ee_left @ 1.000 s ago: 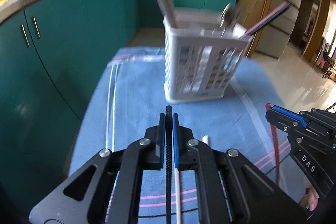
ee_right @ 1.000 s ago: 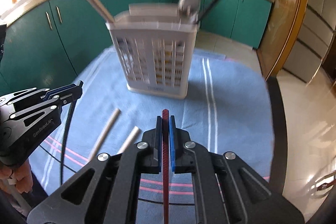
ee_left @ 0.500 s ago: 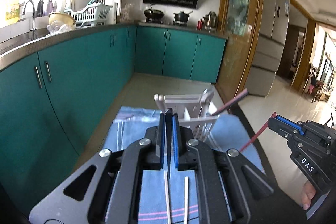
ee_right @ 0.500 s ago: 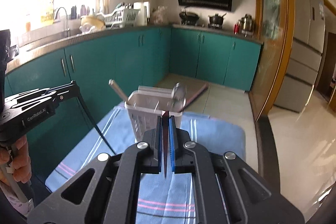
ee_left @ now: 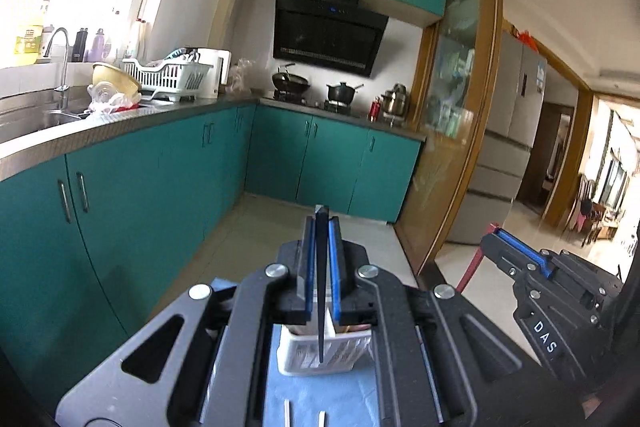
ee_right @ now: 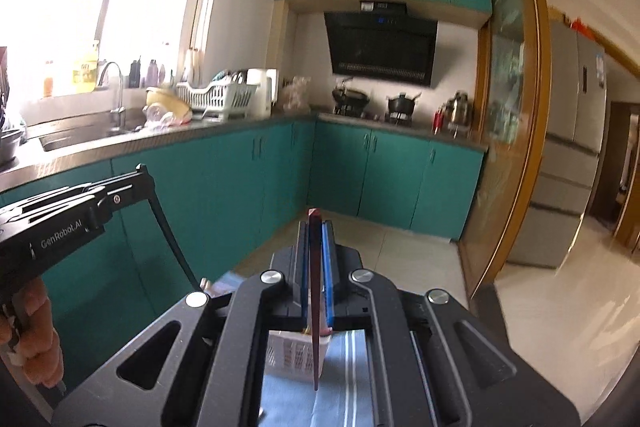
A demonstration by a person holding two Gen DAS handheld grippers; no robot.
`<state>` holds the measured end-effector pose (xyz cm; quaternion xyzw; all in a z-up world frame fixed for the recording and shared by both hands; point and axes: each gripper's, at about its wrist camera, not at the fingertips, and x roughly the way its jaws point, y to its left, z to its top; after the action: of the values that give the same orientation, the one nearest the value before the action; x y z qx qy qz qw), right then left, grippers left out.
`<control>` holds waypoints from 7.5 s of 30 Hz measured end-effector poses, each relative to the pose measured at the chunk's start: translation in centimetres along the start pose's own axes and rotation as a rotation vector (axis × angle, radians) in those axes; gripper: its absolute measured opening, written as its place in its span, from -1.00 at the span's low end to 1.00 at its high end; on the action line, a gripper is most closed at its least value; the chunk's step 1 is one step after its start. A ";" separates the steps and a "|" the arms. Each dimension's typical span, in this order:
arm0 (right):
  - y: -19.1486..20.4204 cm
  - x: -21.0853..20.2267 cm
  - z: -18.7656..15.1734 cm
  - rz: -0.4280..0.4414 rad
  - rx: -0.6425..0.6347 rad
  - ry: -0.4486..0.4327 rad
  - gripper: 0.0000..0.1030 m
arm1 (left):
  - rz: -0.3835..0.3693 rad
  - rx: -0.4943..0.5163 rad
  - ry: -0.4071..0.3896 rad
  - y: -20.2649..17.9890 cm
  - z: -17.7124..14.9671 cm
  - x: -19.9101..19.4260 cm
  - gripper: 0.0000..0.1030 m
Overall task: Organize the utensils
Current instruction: 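Lift both chopsticks over the white holder and open both tools to drop them, then lower both open tools toward the remaining pale chopsticks on the cloth, then grasp a white chopstick with the left tool while the right tool grasps a pale wooden chopstick, then raise both chopsticks over the white holder and open both tools to drop them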
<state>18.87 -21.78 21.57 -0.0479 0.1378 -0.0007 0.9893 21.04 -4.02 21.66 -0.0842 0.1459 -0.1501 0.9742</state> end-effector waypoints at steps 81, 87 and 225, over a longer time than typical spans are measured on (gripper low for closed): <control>2.1 6.7 -30.5 0.101 0.111 0.765 -0.68 | 0.156 0.137 0.703 5.0 -29.0 10.6 0.20; -0.1 7.3 -30.6 0.107 0.189 0.773 -0.46 | 0.159 0.171 0.738 4.0 -30.3 11.5 -0.10; 0.1 0.5 -12.8 0.061 0.072 0.272 -0.88 | 0.047 0.152 0.241 -0.1 -10.7 2.1 -0.88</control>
<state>15.81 -22.88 9.15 -0.0074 0.2718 0.0177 0.9622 19.64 -6.08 11.05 0.0120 0.2518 -0.1469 0.9565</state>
